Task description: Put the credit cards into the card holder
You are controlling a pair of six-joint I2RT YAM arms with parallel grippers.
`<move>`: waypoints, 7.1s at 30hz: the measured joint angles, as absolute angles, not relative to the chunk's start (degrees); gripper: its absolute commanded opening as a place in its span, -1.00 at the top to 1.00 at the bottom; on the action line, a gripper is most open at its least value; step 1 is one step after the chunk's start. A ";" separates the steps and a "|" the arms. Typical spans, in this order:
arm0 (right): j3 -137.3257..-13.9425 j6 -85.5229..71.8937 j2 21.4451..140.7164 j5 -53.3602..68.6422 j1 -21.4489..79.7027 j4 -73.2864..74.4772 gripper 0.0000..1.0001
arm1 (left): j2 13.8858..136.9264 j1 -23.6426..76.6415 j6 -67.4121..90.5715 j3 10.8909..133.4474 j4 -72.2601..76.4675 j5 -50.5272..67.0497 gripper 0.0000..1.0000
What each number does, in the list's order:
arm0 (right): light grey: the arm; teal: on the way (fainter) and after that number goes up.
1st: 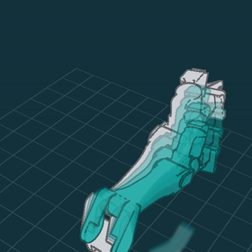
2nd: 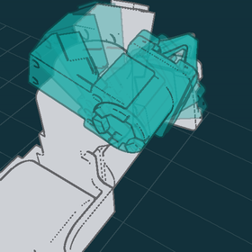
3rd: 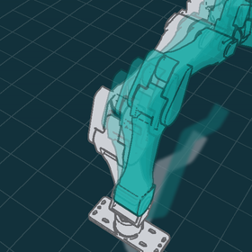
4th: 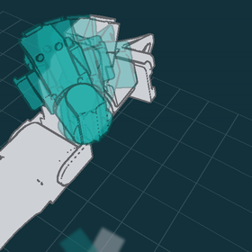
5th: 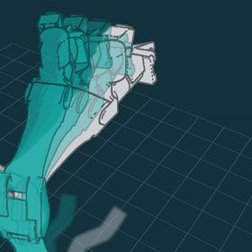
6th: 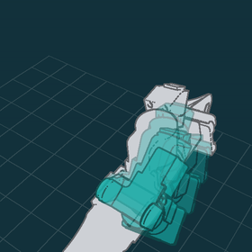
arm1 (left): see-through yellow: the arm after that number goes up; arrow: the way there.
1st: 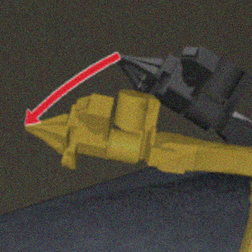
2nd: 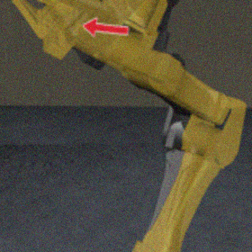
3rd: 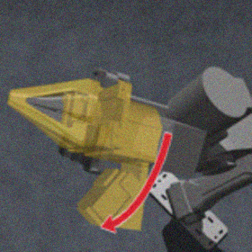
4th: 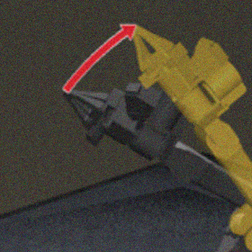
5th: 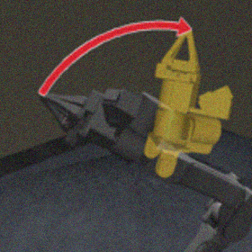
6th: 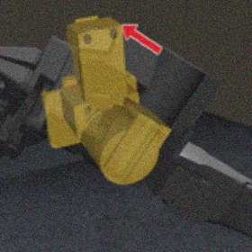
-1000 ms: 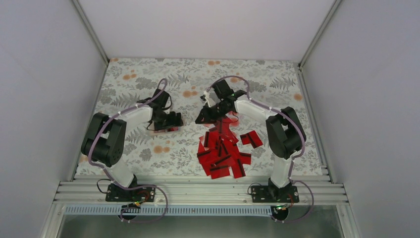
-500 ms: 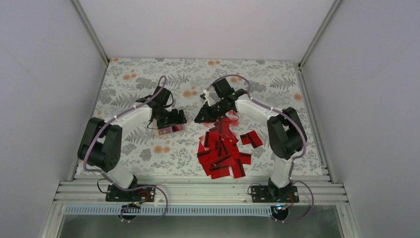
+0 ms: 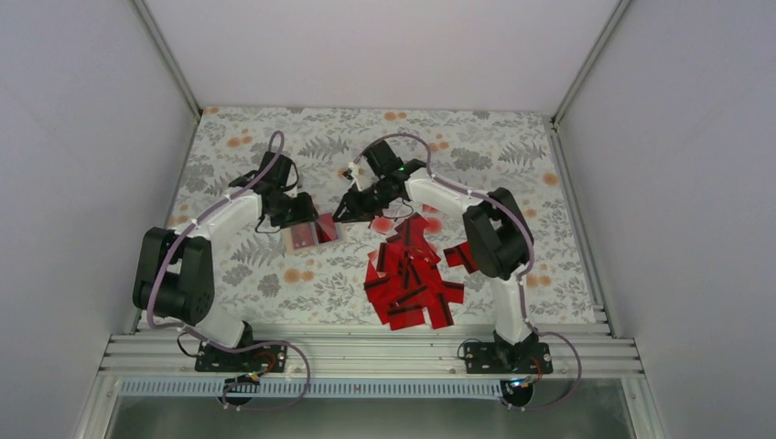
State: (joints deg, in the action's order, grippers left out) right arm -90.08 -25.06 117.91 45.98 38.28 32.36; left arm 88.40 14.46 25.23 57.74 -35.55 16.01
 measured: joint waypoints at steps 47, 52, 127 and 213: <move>-103.11 -28.49 133.78 37.17 41.12 37.10 0.46 | 100.97 12.10 16.27 57.32 -31.33 20.08 0.83; -103.11 -28.49 133.75 37.95 41.12 37.08 0.46 | 100.97 12.10 16.08 57.32 -31.31 20.18 0.83; -107.92 -28.21 132.35 47.77 43.00 32.08 0.52 | 87.22 9.08 22.57 58.89 -37.60 15.35 0.85; -102.54 -25.39 132.84 39.77 40.12 36.12 0.43 | 100.03 11.11 16.95 53.71 -28.29 26.74 0.95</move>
